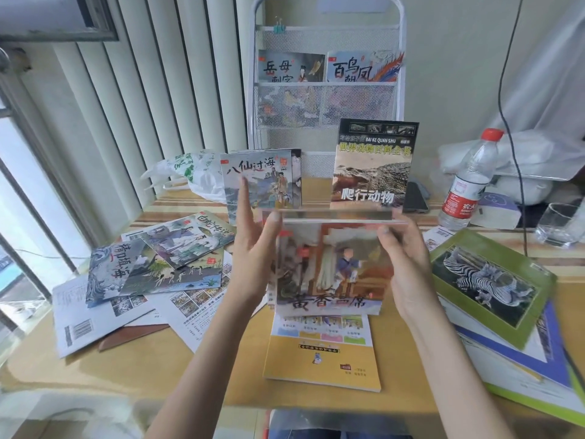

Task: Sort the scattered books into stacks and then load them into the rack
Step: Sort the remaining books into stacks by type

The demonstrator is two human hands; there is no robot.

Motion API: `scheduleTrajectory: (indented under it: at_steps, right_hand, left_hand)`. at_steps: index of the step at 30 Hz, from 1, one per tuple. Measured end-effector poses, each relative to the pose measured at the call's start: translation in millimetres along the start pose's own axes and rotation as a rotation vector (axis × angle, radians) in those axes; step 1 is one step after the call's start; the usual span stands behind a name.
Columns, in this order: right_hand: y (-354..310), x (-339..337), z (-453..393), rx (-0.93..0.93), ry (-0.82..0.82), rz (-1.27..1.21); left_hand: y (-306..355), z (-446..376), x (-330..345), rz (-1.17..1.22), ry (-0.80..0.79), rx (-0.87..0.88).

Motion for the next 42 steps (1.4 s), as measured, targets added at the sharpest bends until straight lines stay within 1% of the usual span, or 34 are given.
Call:
scheduleTrajectory:
  at_steps: [3,5,7,11,14,17,19,20,22,24,26,27,28,29,32,34,36,39,42]
  right_hand:
    - [17.9,7.9,9.6,0.146,-0.134,0.094]
    - [28.5,17.9,18.7,0.185,-0.224,0.159]
    - [31.3,20.0,23.3,0.185,-0.193,0.157]
    - [31.3,14.2,25.0,0.196,-0.143,0.2]
    - [27.0,8.8,22.8,0.195,-0.089,0.217]
    - [37.3,0.4,29.0,0.258,-0.064,0.291]
    - [55.0,-10.9,41.5,0.352,-0.068,0.439]
    - [61.2,-16.5,47.3,0.354,-0.068,0.512]
    - [59.5,-29.7,52.7,0.256,-0.034,0.643]
    - [41.1,-44.9,47.3,0.083,0.02,0.829]
    - [19.2,-65.6,36.0,-0.019,0.068,1.105]
    - [10.8,-77.0,30.0,-0.021,0.074,1.274]
    - [7.6,-89.9,24.7,0.013,0.062,1.404]
    - [9.8,-103.4,20.1,0.078,0.028,1.482]
    - [38.5,-135.7,21.3,0.39,-0.167,1.565]
    - [52.3,-141.2,28.5,0.523,-0.297,1.594]
    - [50.7,-137.3,27.2,0.492,-0.328,1.625]
    - [40.7,-124.1,21.6,0.315,-0.312,1.709]
    - [36.9,-109.0,21.4,0.201,-0.325,1.78]
  left_hand:
    - [-27.8,4.6,9.8,-0.023,-0.123,-0.129]
    - [-49.2,12.6,18.5,-0.038,-0.146,-0.188]
    - [-62.9,18.5,19.6,-0.039,-0.089,-0.226]
    - [-69.4,16.6,11.4,-0.068,0.039,-0.306]
    - [-66.7,13.0,15.9,-0.046,0.027,-0.35]
    - [-79.0,10.9,21.2,-0.102,-0.056,-0.467]
    - [-95.6,17.5,23.9,-0.168,-0.118,-0.551]
    - [-104.4,22.6,23.3,-0.223,-0.127,-0.584]
    - [-119.7,32.5,21.8,-0.307,-0.135,-0.641]
    - [-127.3,34.9,21.6,-0.35,-0.152,-0.659]
    - [-130.5,32.6,21.1,-0.401,-0.165,-0.665]
    - [-131.6,31.6,21.2,-0.414,-0.166,-0.671]
    - [-132.4,31.4,21.4,-0.415,-0.165,-0.681]
    - [-133.0,31.9,21.7,-0.41,-0.161,-0.689]
    - [-133.1,32.9,22.2,-0.398,-0.155,-0.701]
    - [-133.4,32.5,21.5,-0.389,-0.148,-0.706]
    - [-134.9,31.6,20.2,-0.384,-0.137,-0.714]
    - [-132.3,31.7,19.6,-0.371,-0.12,-0.702]
    - [-129.2,32.4,18.6,-0.383,-0.106,-0.68]
Point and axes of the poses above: each hand's wrist, its own z-axis away from the middle knuckle, its own x-axis out of the palm, y = z × x, the point moved 9 cm from there along -z, towards the middle knuckle, and after that the axes turned 12 degrees about -x, right-handed, at the moved point
